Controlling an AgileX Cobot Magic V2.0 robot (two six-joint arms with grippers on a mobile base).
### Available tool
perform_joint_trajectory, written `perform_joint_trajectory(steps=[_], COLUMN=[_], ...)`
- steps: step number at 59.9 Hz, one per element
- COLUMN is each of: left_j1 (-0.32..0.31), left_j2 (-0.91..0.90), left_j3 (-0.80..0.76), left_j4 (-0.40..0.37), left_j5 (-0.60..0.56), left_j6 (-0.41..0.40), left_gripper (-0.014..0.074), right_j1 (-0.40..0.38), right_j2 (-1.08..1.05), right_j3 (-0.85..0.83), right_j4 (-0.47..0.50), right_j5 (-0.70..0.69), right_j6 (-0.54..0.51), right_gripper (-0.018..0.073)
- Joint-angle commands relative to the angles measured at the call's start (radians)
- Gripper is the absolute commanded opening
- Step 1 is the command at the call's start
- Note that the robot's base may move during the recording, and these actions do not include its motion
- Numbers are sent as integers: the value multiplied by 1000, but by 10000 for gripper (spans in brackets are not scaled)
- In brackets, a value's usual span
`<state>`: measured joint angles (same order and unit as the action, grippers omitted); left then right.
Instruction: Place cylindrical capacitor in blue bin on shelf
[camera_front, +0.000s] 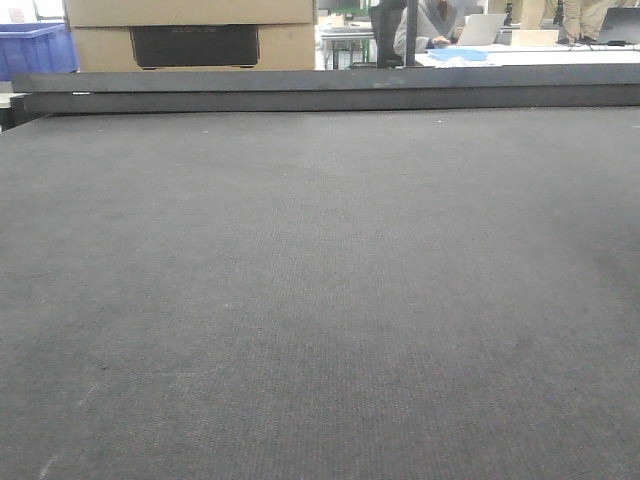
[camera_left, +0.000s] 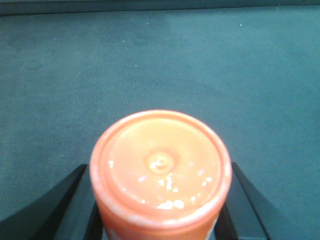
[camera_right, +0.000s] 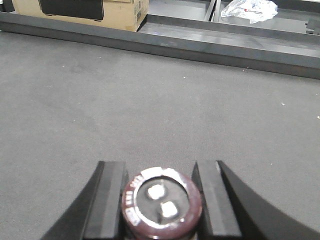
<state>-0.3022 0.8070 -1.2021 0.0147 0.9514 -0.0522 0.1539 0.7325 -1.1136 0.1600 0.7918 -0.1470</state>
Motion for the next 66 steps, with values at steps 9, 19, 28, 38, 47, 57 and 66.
perform_joint_trajectory(steps=[9, 19, 28, 38, 47, 57, 66], left_j1=[-6, -6, -6, -6, -6, -6, -6], left_j2=[-2, -2, -2, -2, -2, -2, -2], left_j3=[-7, -7, -7, -7, -7, -7, -7], left_j4=[-1, -1, -1, -1, -1, -1, -1], left_j5=[-27, -27, -27, -27, -27, -27, -27], left_j6=[4, 4, 4, 4, 4, 4, 4], left_gripper=[-111, -111, -111, -111, -111, -111, -111], right_j1=[0, 0, 0, 0, 0, 0, 0], right_j2=[-6, -6, -6, -6, -6, -6, -6], right_j3=[1, 1, 1, 1, 1, 1, 1], right_j4=[1, 1, 1, 1, 1, 1, 1], right_j5=[-17, -17, -22, -22, -22, -22, -22], right_j6=[-1, -1, -1, -1, -1, -1, -1], right_gripper=[-130, -130, -130, -130, -130, -130, -130])
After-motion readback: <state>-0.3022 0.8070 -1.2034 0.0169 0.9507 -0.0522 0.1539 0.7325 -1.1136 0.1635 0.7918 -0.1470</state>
